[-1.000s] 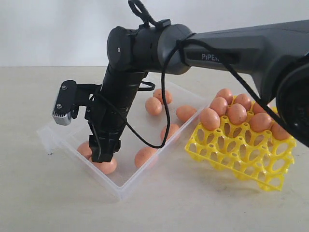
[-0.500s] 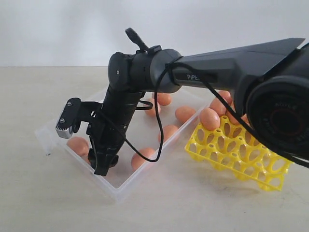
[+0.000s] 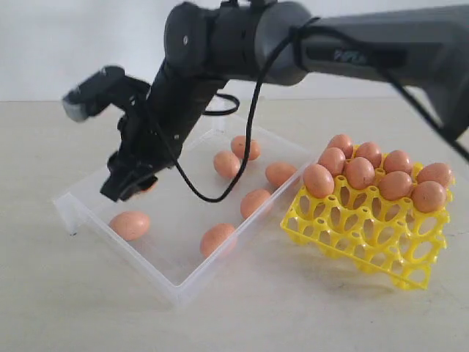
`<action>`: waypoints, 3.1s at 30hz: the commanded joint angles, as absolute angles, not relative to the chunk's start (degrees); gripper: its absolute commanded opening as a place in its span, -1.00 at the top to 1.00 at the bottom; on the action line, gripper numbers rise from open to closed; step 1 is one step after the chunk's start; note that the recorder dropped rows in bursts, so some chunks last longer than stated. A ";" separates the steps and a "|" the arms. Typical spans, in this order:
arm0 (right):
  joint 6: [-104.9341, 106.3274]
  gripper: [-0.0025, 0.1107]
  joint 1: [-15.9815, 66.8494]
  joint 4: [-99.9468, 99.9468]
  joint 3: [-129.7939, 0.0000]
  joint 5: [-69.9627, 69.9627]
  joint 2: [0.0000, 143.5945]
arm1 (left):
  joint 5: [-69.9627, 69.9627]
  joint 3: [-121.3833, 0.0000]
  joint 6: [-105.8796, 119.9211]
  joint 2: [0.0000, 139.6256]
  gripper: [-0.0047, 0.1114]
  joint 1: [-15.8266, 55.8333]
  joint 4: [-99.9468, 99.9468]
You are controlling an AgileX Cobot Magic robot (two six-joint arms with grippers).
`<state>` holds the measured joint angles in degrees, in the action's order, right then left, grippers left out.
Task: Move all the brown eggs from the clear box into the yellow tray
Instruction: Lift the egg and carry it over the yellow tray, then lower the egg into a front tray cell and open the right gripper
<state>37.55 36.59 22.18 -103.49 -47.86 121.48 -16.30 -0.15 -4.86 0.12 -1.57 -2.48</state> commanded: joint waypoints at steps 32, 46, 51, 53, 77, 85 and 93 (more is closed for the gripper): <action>-77.22 0.96 -17.69 -87.50 -45.81 69.59 103.13 | -15.93 0.00 -4.73 0.00 0.85 -1.45 -2.33; -69.35 0.96 -17.46 -86.12 -45.81 52.62 104.65 | -15.93 0.00 -4.73 0.00 0.85 -1.45 -2.33; -64.60 0.92 -14.94 -83.39 -45.81 50.70 104.65 | -15.93 0.00 -4.73 0.00 0.85 -1.45 -2.33; -61.82 0.84 -13.58 -83.15 -45.81 49.35 104.65 | -15.93 0.00 -4.73 0.00 0.85 -1.45 -2.33; -60.96 0.69 -11.76 -81.63 -45.81 43.76 104.76 | -15.93 0.00 -4.73 0.00 0.85 -1.45 -2.33; -60.96 0.69 -11.76 -81.62 -45.81 43.68 108.69 | -16.03 0.00 -4.73 0.00 0.85 -1.45 -2.33; -59.43 0.69 -11.76 -80.54 -45.81 43.55 109.30 | -15.89 0.00 -4.73 0.00 0.85 -1.45 -2.33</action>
<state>-60.20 -11.91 -81.24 -45.65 43.28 109.05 -16.30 -0.15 -4.86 0.12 -1.57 -2.48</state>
